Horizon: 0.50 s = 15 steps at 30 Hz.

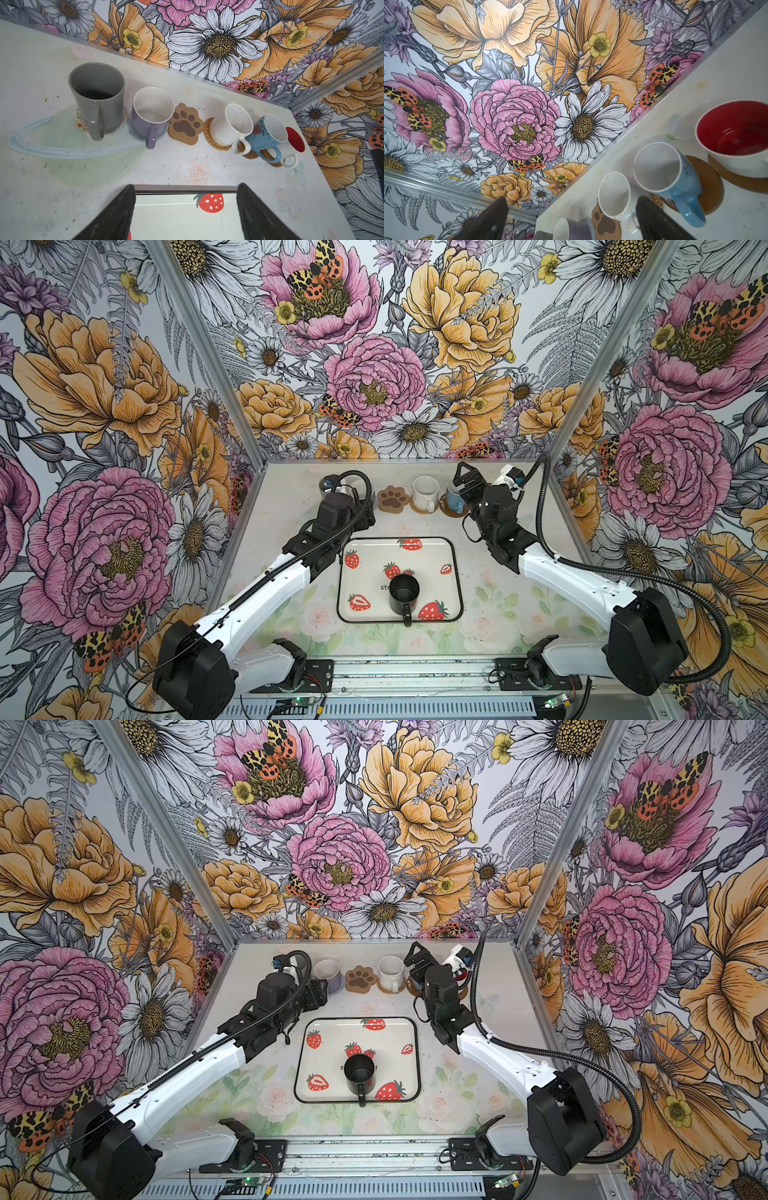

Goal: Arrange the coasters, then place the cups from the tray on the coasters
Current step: 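Move the left gripper over the black mug on the tray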

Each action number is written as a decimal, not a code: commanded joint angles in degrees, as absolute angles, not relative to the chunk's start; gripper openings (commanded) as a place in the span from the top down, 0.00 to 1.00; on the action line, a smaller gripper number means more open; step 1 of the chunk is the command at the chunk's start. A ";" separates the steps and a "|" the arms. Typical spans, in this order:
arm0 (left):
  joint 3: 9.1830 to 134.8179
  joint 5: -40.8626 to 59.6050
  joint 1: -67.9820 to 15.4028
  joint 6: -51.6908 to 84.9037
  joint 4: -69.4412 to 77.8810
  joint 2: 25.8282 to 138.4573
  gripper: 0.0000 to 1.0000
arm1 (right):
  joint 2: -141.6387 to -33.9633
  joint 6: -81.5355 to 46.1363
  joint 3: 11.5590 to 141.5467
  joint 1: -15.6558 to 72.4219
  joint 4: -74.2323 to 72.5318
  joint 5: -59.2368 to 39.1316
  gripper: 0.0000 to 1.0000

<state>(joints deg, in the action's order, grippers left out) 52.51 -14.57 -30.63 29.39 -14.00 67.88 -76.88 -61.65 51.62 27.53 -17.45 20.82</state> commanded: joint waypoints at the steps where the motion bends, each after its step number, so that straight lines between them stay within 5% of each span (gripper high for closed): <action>1: 54.15 -14.30 -31.11 27.69 -14.99 65.74 0.22 | -78.37 -61.94 53.60 26.81 -15.13 15.98 0.24; 15: 52.62 -4.54 -37.05 29.79 -28.71 57.49 0.23 | -81.57 -58.31 65.59 26.10 8.09 15.03 0.23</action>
